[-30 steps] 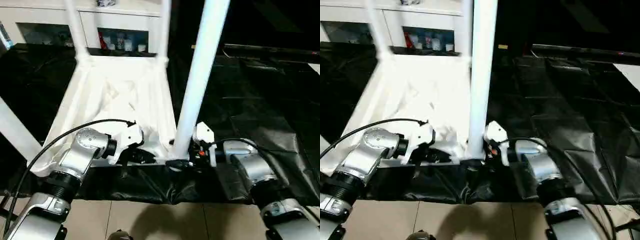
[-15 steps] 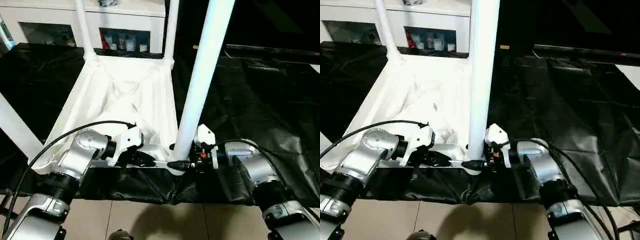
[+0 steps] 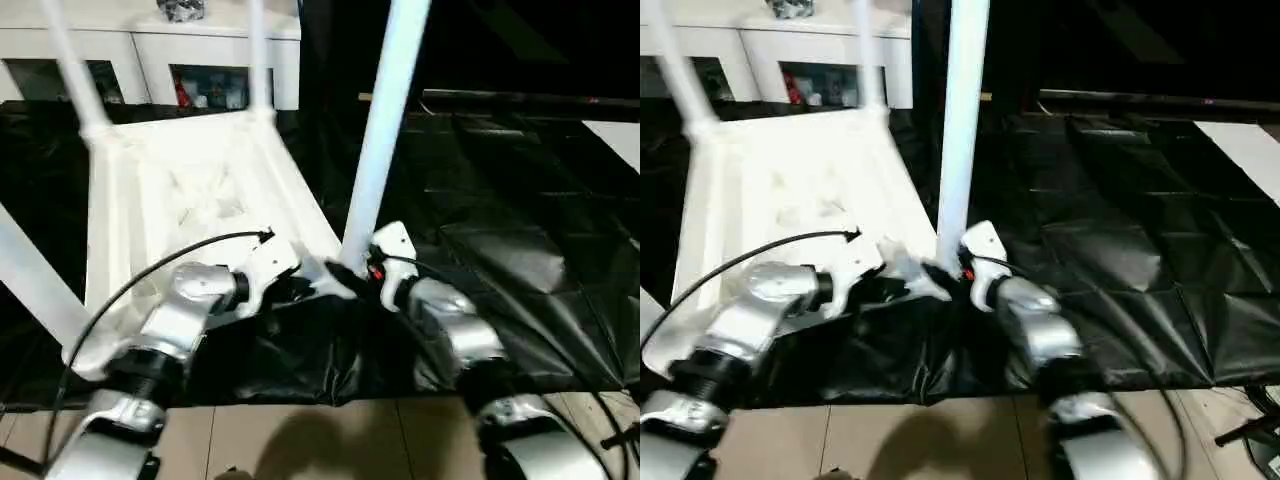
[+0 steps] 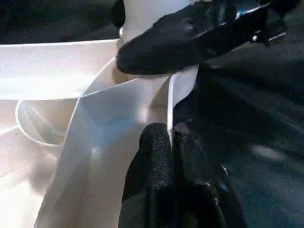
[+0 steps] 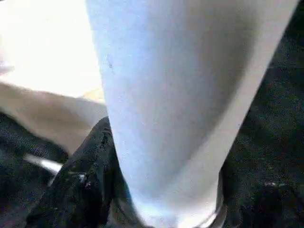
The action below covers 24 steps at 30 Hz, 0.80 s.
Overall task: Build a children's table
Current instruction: Rotate leg to tighten
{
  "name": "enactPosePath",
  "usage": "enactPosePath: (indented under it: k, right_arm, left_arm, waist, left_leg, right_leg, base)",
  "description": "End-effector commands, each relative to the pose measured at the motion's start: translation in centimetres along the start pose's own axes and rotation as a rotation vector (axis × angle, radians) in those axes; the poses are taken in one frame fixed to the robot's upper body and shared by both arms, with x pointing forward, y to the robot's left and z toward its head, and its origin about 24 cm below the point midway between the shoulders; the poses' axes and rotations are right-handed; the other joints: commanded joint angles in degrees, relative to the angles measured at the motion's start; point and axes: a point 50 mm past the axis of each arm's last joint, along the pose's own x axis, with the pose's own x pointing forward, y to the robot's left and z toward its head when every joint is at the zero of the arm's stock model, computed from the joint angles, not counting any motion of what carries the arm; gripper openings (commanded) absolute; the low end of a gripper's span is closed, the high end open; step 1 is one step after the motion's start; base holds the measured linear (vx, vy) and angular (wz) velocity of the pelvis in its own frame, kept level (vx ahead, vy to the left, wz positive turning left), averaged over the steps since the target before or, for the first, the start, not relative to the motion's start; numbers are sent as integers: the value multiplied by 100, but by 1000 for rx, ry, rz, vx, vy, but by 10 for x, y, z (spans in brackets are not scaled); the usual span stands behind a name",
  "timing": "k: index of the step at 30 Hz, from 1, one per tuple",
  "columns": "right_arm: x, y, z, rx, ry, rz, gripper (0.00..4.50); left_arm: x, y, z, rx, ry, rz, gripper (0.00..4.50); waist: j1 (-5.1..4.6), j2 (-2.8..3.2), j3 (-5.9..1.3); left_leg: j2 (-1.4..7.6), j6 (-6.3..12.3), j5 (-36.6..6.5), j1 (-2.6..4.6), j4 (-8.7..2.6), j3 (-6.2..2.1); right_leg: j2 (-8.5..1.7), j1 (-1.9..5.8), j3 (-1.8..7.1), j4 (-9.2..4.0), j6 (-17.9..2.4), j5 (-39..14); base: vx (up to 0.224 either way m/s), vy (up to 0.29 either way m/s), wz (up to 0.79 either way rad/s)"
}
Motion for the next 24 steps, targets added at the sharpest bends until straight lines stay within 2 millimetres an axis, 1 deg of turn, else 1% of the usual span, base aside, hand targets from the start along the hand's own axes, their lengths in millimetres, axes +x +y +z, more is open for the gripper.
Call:
enactPosePath:
  k: [1,2,4,7,8,9,10,11,13,15,17,20,21,24]
  right_arm:
    - [17,45,-12,-12,60,181,332]
    - [17,45,-10,-9,52,195,338]
    - [14,43,-9,-8,45,223,361]
    - [7,33,-6,-72,39,273,385]
    - [5,32,-6,-79,37,287,385]
    - [3,31,-5,-91,34,315,385]
    - [0,29,-4,-112,29,351,385]
    - [-4,27,-3,-129,26,393,385]
    - [-11,25,-1,-162,28,479,385]
    - [-19,22,-1,-183,42,562,385]
    - [-27,19,0,-200,64,649,385]
    - [-35,15,2,-211,90,730,385]
    - [-37,15,2,-213,95,747,358]
    - [-39,14,2,-221,108,781,345]
  left_arm:
    - [26,-20,25,13,-111,-80,0]
    - [25,-20,26,18,-114,-86,0]
    - [22,-20,26,27,-121,-106,0]
    - [13,-23,23,40,-140,-187,0]
    - [12,-23,21,42,-137,-198,0]
    - [9,-24,21,54,-141,-223,0]
    - [7,-25,20,59,-140,-249,0]
    - [4,-25,18,64,-137,-270,0]
    - [-1,-24,16,74,-129,-299,0]
    - [-6,-22,13,81,-119,-324,0]
    - [-11,-19,11,89,-107,-347,0]
    - [-17,-16,10,99,-90,-374,0]
    - [-18,-15,10,101,-88,-379,0]
    - [-22,-13,10,104,-81,-392,0]
  waist:
    - [16,-20,-284]
    - [22,-15,-294]
    - [18,-11,-288]
    - [20,-12,-290]
    - [17,1,-287]
    - [13,-4,-286]
    - [22,6,-292]
    - [22,-3,-287]
    - [32,-3,-293]
    - [47,1,-286]
    - [89,5,-281]
    - [150,3,-288]
    - [171,1,-287]
    - [185,-1,-292]
  left_leg:
    - [269,127,-1077,25,-334,-148]
    - [272,167,-990,15,-332,-147]
    - [272,215,-960,8,-333,-145]
    - [281,221,-1048,13,-333,-148]
    - [284,228,-1025,11,-335,-146]
    - [285,232,-1028,9,-333,-145]
    - [290,248,-1009,12,-329,-146]
    - [288,273,-1038,9,-326,-140]
    - [290,317,-983,11,-319,-135]
    - [290,348,-996,10,-318,-129]
    - [306,368,-1038,22,-310,-121]
    - [307,388,-1002,21,-301,-115]
    - [314,378,-983,24,-303,-118]
    - [310,348,-923,21,-300,-118]
  right_leg:
    - [-574,196,354,-530,-871,-1266]
    - [-568,206,351,-511,-883,-1107]
    - [-562,213,344,-505,-912,-984]
    - [-574,217,343,-513,-905,-1090]
    - [-567,213,345,-506,-934,-1017]
    - [-568,217,346,-506,-949,-992]
    - [-574,218,343,-494,-986,-932]
    - [-564,221,341,-497,-984,-910]
    - [-553,224,342,-481,-1009,-774]
    - [-540,229,334,-478,-1041,-750]
    - [-532,218,328,-482,-1048,-835]
    - [-541,222,332,-476,-1057,-843]
    - [-540,210,327,-468,-1071,-817]
    - [-541,210,323,-452,-1126,-711]
  base:
    - [0,0,0]
    - [0,0,0]
    - [0,0,0]
    - [0,0,0]
    - [0,0,0]
    - [0,0,0]
    - [0,0,0]
    - [0,0,0]
    - [0,0,0]
    - [0,0,0]
    - [0,0,0]
    - [0,0,0]
    - [0,0,0]
    - [0,0,0]
